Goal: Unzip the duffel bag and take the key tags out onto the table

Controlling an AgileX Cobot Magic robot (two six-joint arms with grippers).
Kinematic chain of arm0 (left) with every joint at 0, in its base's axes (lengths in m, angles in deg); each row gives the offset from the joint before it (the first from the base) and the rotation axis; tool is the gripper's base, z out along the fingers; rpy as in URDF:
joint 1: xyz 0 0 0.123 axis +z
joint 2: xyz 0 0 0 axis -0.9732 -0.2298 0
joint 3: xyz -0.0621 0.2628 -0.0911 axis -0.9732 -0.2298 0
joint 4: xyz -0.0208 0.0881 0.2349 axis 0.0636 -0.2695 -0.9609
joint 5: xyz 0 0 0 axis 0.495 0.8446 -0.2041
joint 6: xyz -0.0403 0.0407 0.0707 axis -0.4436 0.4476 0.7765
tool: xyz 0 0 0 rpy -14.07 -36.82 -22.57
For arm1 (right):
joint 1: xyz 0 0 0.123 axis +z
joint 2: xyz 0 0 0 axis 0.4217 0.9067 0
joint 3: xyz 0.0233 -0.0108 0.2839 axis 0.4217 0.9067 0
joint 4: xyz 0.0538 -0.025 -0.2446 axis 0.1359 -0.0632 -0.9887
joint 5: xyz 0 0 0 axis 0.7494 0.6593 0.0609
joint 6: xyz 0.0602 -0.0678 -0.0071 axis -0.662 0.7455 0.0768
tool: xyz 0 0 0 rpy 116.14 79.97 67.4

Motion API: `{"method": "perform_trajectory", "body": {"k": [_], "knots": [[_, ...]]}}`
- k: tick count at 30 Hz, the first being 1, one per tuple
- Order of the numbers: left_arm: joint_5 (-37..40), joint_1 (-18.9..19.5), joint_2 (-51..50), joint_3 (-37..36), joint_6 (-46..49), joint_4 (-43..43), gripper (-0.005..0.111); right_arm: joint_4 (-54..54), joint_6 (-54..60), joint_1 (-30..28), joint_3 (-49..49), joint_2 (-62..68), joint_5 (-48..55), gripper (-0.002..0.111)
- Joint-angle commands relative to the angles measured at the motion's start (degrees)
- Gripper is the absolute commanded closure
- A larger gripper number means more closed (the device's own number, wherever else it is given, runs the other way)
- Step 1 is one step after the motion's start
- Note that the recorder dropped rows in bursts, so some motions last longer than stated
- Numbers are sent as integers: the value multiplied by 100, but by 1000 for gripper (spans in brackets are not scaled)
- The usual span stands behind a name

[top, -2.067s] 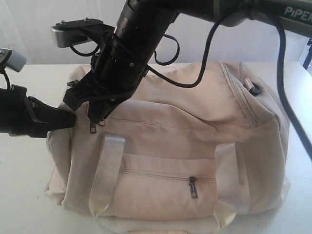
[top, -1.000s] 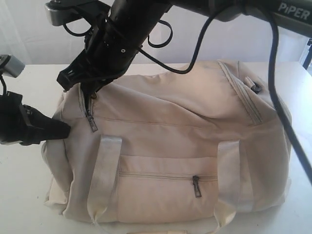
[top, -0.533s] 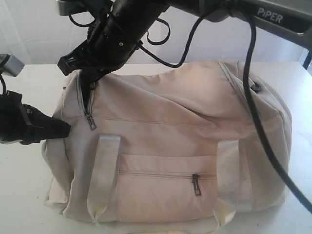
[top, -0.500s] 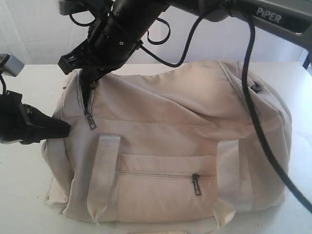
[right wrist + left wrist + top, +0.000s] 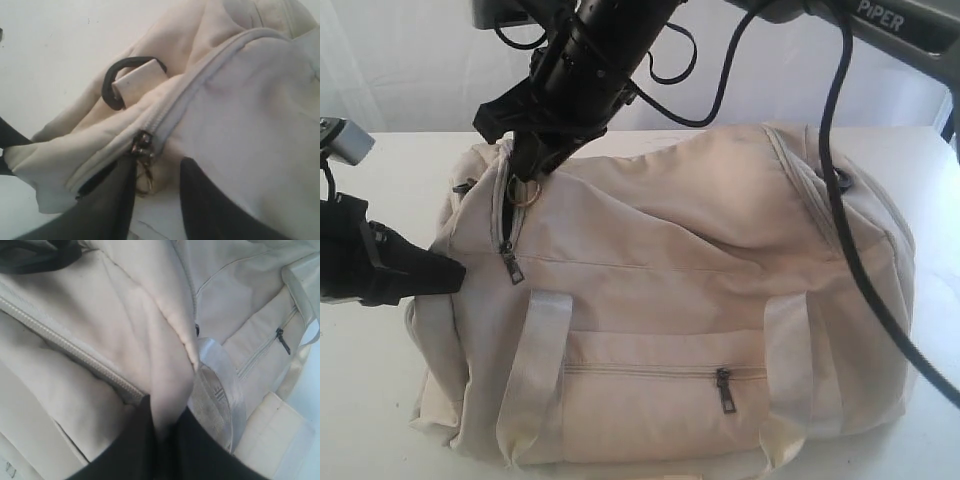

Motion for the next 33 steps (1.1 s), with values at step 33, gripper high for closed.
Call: {"method": "perform_trajectory", "body": {"k": [33], "knots": [[437, -40, 61, -44, -36, -56, 107, 888, 129, -7, 1187, -206, -439, 65]]}}
